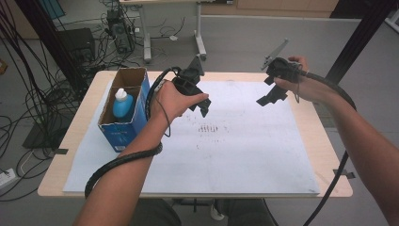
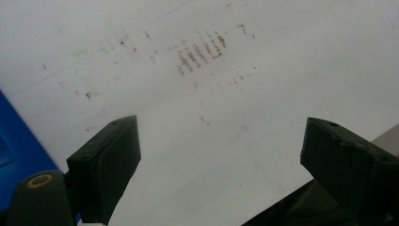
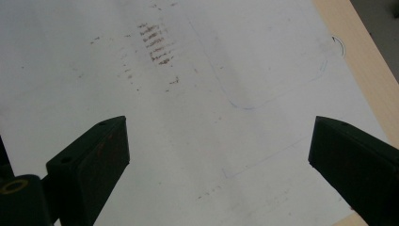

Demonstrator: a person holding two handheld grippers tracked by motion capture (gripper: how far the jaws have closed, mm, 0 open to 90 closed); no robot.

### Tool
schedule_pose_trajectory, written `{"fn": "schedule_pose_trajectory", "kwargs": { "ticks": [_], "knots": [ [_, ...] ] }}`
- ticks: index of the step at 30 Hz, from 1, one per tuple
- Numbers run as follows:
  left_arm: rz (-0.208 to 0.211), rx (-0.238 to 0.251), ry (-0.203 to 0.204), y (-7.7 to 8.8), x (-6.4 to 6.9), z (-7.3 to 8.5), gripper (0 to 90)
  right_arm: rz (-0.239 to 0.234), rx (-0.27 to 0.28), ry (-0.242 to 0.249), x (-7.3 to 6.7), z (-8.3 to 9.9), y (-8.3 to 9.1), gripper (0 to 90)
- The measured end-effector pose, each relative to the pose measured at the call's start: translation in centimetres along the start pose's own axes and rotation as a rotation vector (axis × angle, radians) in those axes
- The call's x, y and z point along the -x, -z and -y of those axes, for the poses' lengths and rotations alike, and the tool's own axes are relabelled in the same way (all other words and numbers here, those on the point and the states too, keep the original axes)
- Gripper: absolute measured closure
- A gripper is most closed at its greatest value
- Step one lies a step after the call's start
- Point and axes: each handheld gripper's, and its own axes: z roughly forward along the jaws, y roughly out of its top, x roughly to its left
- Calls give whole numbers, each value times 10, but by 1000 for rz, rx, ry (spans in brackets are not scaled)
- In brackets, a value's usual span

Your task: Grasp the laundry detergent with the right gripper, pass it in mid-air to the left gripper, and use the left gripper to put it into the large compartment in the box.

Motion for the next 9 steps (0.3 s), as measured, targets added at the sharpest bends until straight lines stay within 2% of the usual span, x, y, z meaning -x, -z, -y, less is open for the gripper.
{"fn": "schedule_pose_trajectory", "kwargs": {
  "ticks": [9],
  "knots": [
    [19, 9, 0, -1, 2, 0, 130, 3, 11, -9, 1, 4, -1, 57]
  ]
}}
